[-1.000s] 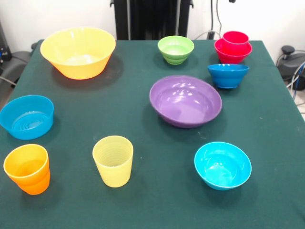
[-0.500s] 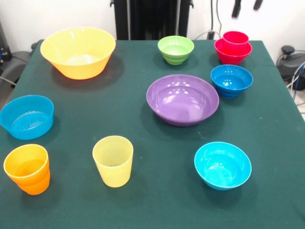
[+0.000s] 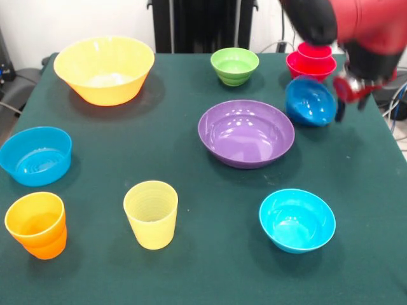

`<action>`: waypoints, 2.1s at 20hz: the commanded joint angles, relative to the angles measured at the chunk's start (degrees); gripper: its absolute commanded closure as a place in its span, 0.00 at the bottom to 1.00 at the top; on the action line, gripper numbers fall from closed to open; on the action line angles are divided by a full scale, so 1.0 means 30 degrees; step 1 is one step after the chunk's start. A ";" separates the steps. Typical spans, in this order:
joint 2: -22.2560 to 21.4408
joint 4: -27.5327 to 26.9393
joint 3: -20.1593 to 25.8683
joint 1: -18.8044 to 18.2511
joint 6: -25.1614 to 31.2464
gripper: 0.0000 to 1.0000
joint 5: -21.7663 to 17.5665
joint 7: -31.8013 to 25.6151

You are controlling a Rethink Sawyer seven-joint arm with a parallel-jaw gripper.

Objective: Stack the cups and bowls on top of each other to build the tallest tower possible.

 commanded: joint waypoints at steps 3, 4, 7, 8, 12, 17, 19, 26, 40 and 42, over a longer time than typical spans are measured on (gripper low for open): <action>0.5163 -0.3057 -0.0626 0.0596 -0.0583 0.00 0.0648 0.2291; 0.5171 -0.3097 -0.0647 0.0556 -0.0939 0.00 0.0619 0.2250; 0.5472 -0.3567 -0.0953 0.0672 -0.1426 0.00 0.0703 0.2464; 0.5569 -0.3632 -0.1010 0.0691 -0.1669 0.00 0.0676 0.2523; 0.5428 -0.3157 -0.1196 0.0742 -0.2031 0.00 0.0862 0.3107; 0.5826 -0.3241 -0.1000 0.0617 -0.2647 0.00 0.0814 0.2956; 0.5757 -0.3063 -0.0955 0.0560 -0.2662 0.00 0.0763 0.3024; 0.3844 -0.1491 -0.1407 0.0790 -0.1072 0.00 0.0806 0.3861; -0.1731 0.0544 -0.2802 0.1543 0.2685 0.00 0.0911 0.2883; -0.1805 0.0736 -0.2744 0.1411 0.2563 0.00 0.0970 0.2733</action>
